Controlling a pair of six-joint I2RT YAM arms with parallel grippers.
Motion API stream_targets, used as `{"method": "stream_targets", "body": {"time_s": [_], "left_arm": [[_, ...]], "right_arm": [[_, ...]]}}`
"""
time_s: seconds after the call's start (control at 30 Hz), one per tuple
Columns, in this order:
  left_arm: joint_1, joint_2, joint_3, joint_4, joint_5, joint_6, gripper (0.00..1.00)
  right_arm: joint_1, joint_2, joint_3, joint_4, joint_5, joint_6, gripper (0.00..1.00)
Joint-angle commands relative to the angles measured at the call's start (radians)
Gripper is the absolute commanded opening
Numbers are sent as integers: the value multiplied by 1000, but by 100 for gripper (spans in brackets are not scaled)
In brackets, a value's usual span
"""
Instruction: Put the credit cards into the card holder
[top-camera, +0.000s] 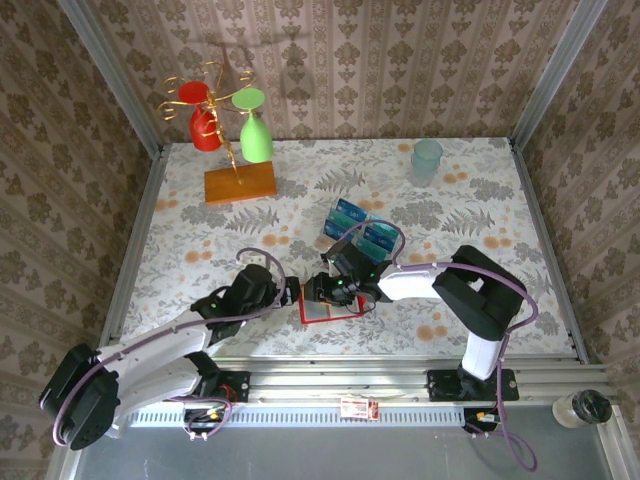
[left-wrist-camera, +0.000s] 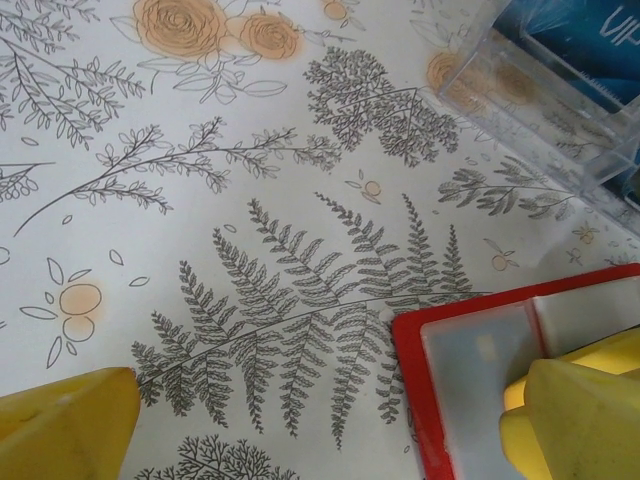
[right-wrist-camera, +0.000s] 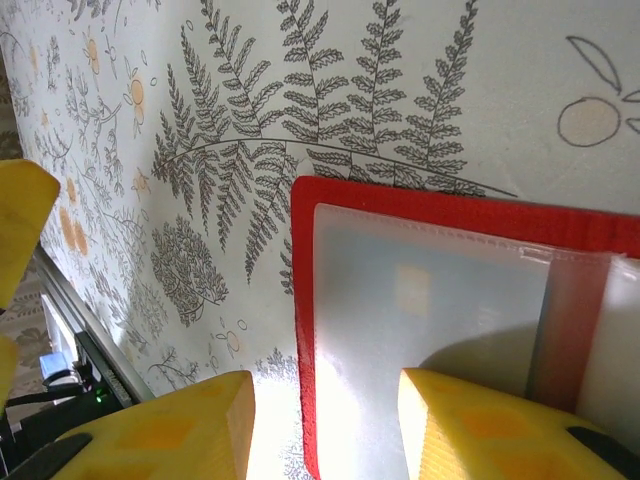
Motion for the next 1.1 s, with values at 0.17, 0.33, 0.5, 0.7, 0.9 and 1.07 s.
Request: {"method": "stream_targets", "body": {"time_s": [0.17, 0.33, 0.5, 0.7, 0.9, 1.07], "left_arm": [[5, 43, -6, 27, 37, -12, 100], [-5, 72, 3, 51, 53, -18, 100], [-50, 113, 32, 73, 43, -28, 100], [-108, 160, 83, 73, 28, -28, 100], [-144, 201, 87, 62, 7, -30, 100], [-147, 217, 62, 76, 3, -34, 100]], "right_arm": [[-39, -29, 46, -22, 24, -8, 43], [-91, -83, 27, -45, 19, -21, 42], [-154, -151, 8, -74, 7, -39, 42], [-242, -258, 62, -286, 41, -189, 42], [-261, -249, 256, -698, 259, -509, 42], [-260, -197, 332, -839, 388, -639, 41]]}}
